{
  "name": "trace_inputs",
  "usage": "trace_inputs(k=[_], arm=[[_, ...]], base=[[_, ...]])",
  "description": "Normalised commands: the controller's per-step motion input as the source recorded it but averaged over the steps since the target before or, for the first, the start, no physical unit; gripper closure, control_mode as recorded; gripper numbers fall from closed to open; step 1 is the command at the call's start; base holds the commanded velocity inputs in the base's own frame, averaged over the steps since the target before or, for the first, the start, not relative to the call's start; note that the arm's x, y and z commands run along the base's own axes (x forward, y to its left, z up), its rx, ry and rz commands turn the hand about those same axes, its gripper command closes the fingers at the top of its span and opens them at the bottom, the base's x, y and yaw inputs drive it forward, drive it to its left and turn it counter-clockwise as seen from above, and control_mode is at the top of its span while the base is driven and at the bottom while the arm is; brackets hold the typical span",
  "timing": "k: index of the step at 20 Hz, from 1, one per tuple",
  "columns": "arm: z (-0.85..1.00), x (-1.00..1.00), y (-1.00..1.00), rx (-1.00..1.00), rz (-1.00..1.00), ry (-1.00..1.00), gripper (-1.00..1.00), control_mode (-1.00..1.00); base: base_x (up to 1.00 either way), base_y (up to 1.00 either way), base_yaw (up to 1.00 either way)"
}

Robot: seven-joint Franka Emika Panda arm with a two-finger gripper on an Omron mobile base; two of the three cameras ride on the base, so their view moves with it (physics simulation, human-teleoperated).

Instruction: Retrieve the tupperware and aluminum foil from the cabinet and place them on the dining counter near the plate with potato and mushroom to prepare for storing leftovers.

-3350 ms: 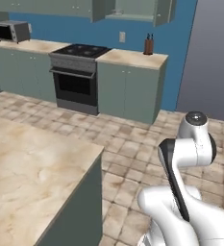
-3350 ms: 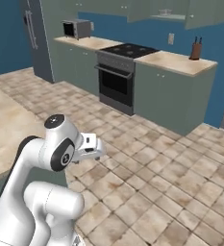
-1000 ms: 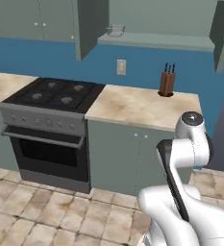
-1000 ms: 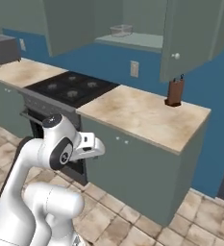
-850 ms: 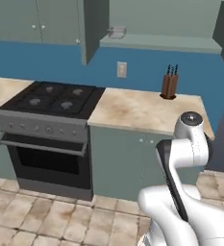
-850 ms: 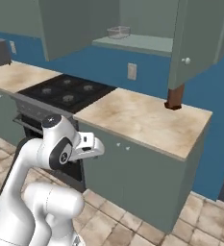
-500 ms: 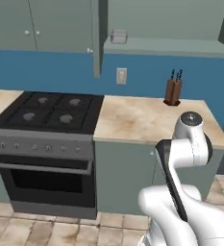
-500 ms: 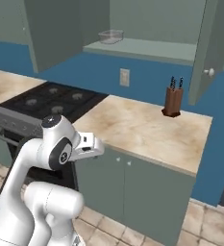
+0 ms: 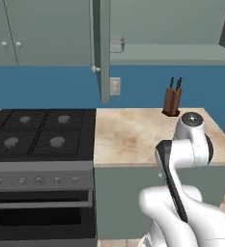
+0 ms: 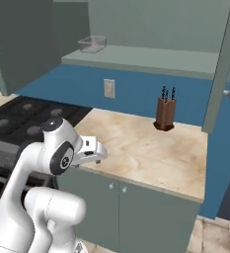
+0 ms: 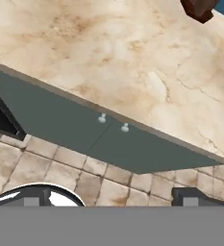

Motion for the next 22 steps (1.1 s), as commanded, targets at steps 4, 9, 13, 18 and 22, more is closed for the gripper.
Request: trace_inputs(k=[4,9,13,18,22], arm=[[0.00,0.00,0.00,0.00,0.00,0.00,-1.00,1.00],[0.00,0.00,0.00,0.00,0.00,0.00,-1.00,1.00],[0.00,0.00,0.00,0.00,0.00,0.00,-1.00,1.00],[0.21,0.23,0.34,-0.06,-0.12,-0.09,-1.00,-1.00],[0.01,0.00,0.07,-0.02,-0.02,-0.02,-1.00,-1.00]], base=[[0.67,0.03,-0.26],[0.65,0.07,-0.26],[0.57,0.31,-0.23],[0.00,0.00,0.00],[0.00,0.00,0.00]])
